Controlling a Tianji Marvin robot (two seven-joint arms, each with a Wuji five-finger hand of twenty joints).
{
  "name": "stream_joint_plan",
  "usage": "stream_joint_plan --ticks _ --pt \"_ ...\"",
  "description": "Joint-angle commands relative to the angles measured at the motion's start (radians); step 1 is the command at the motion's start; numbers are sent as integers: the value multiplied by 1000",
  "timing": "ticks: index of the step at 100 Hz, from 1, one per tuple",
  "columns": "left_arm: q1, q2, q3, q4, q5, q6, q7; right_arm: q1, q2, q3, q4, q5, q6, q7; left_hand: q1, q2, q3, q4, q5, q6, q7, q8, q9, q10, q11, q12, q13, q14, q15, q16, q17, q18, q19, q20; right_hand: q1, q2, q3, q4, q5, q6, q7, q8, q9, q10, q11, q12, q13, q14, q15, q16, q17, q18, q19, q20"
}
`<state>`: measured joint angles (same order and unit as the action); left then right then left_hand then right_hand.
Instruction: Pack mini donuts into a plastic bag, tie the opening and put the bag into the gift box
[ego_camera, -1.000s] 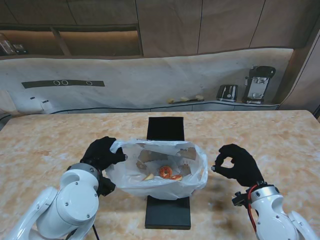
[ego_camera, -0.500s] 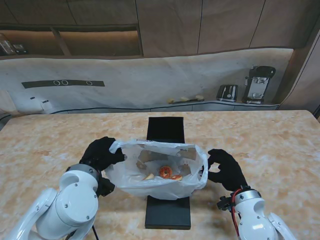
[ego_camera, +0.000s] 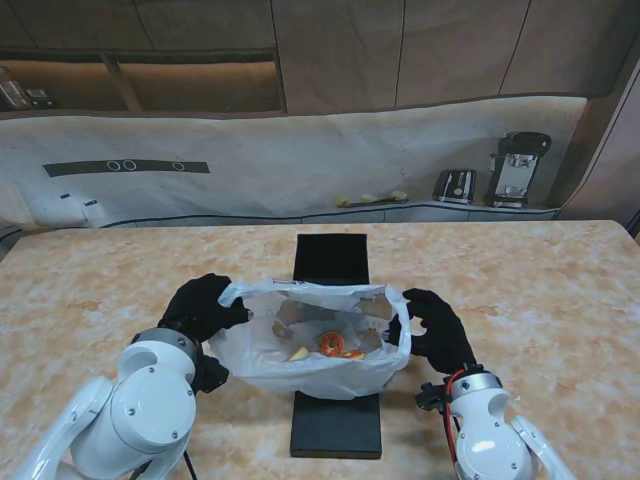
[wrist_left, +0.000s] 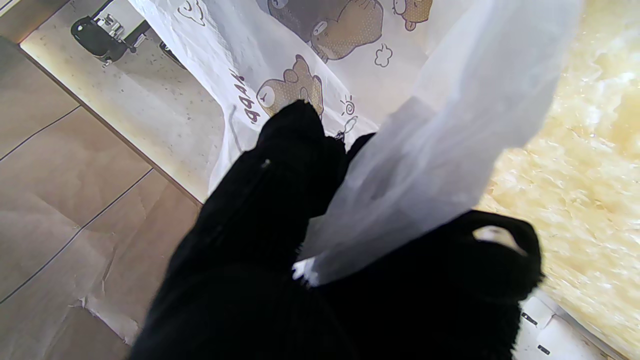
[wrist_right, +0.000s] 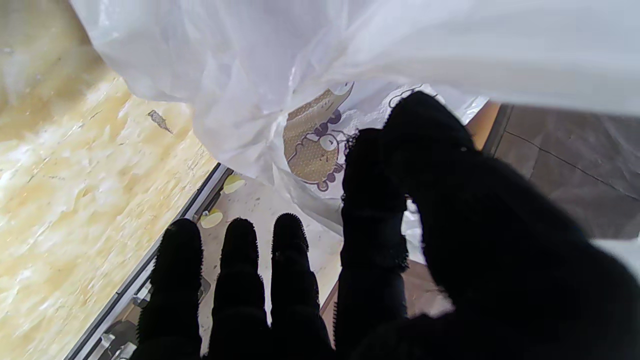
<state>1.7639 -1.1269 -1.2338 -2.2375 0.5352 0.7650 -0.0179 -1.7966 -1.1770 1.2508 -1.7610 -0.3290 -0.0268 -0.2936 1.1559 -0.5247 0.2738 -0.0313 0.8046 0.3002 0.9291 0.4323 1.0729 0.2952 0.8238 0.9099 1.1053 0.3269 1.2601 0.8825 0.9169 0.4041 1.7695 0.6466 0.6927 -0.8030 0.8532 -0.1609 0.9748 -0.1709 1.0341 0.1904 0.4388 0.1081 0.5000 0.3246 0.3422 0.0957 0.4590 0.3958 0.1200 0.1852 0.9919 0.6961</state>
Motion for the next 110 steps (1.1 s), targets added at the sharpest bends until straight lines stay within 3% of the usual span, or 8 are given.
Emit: stream_joint_plan --ticks 1,20,41,74,76,79,110 --pt "5 -3 -1 -10 1 -2 -14 0 -15 -12 11 0 -12 6 31 21 -25 20 -20 3 -10 -1 -13 -13 13 -3 1 13 -1 16 20 -46 58 -13 22 -24 -19 -44 37 -48 9 -22 -45 -46 1 -38 -36 -37 -13 -34 -25 -35 -35 -21" --pt "4 -3 1 -10 1 0 -15 16 -25 -35 37 42 -44 -15 31 22 -26 20 -21 5 -10 -2 -14 -13 12 -3 0 16 -3 16 15 -45 55 -13 15 -21 -13 -71 53 -61 18 -118 -77 -81 -22 -53 -101 -68 -74 -104 -114 -54 -240 -133" --pt "2 -2 1 -11 2 -1 -20 34 -24 -47 60 59 -90 -4 32 22 -26 20 -20 4 -10 -2 -14 -13 12 -2 1 16 -4 16 15 -43 56 -11 11 -25 -15 -84 55 -94 28 -133 -102 -99 -26 -55 -154 -96 -80 -116 -177 -83 -339 -162" --pt "1 1 9 -18 -9 -2 -31 79 -23 -81 102 77 -129 14 33 20 -26 21 -17 7 -11 -3 -10 -11 12 -3 3 18 -4 17 18 -41 56 -8 6 -20 -20 -104 50 -126 27 -157 -118 -115 -22 -55 -188 -116 -79 -122 -213 -104 -418 -151" --pt "1 1 9 -19 -10 -2 -32 82 -24 -84 105 78 -130 15 33 19 -25 21 -17 9 -11 -3 -10 -10 12 -3 4 18 -3 17 19 -41 57 -8 6 -22 -19 -105 48 -129 38 -173 -118 -115 -22 -57 -189 -116 -77 -127 -198 -104 -481 -73" --pt "2 2 9 -21 -12 -3 -34 87 -24 -88 107 82 -130 17 33 19 -25 21 -17 8 -11 -3 -10 -9 11 -3 5 18 -3 17 20 -40 57 -8 6 -26 -19 -106 48 -131 40 -178 -116 -117 -22 -57 -188 -116 -76 -129 -195 -105 -502 -50" --pt "8 0 9 -28 -34 -10 -34 116 -27 -131 117 135 -145 39 32 20 -24 21 -15 9 -12 -3 -8 -9 11 -4 7 16 -2 17 24 -41 57 -7 -25 -99 2 -133 41 -144 32 -191 -122 -123 -42 -66 -209 -123 -93 -134 -224 -114 -566 -38"
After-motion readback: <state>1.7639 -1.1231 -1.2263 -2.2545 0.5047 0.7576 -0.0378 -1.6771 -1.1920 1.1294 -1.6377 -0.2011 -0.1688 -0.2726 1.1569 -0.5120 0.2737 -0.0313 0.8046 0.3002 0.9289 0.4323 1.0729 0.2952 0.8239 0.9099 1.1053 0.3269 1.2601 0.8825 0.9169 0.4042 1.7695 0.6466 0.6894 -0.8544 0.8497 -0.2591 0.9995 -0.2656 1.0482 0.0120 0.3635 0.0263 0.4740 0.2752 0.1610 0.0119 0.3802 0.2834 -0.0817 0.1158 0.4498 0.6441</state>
